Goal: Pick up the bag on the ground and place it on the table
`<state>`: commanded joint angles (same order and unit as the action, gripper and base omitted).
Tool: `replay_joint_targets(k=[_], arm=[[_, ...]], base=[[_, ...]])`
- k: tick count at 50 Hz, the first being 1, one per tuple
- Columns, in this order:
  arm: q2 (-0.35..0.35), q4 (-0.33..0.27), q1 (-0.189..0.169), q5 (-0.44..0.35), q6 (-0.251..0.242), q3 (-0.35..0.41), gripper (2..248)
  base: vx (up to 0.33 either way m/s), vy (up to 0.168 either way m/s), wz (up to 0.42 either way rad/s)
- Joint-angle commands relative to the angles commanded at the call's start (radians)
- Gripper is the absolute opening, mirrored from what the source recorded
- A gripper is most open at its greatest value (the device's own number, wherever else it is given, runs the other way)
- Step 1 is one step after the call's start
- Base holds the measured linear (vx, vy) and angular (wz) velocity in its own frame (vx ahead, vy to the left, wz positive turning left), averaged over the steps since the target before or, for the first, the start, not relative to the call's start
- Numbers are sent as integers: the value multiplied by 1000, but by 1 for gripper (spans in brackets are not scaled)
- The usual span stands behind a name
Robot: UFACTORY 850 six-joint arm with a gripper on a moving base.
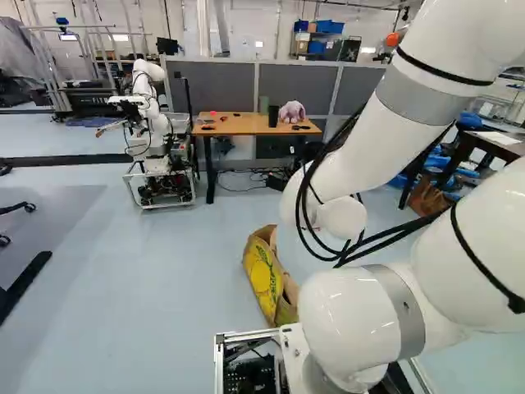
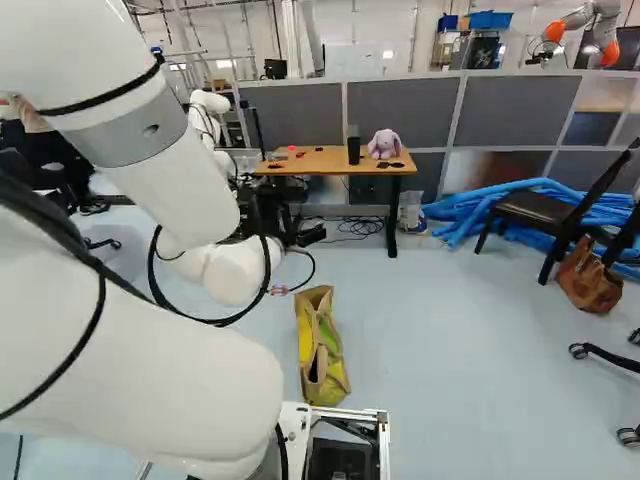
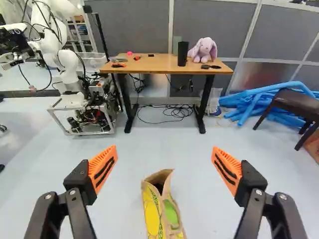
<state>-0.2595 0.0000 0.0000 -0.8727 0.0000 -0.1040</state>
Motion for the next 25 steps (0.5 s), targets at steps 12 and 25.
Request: replay_joint_targets(k=[12,25], arm=[[34,0,0,8,0,-29,247],[106,6,0,61,0,-94,247]], base=[[0,0,0],[0,0,0]])
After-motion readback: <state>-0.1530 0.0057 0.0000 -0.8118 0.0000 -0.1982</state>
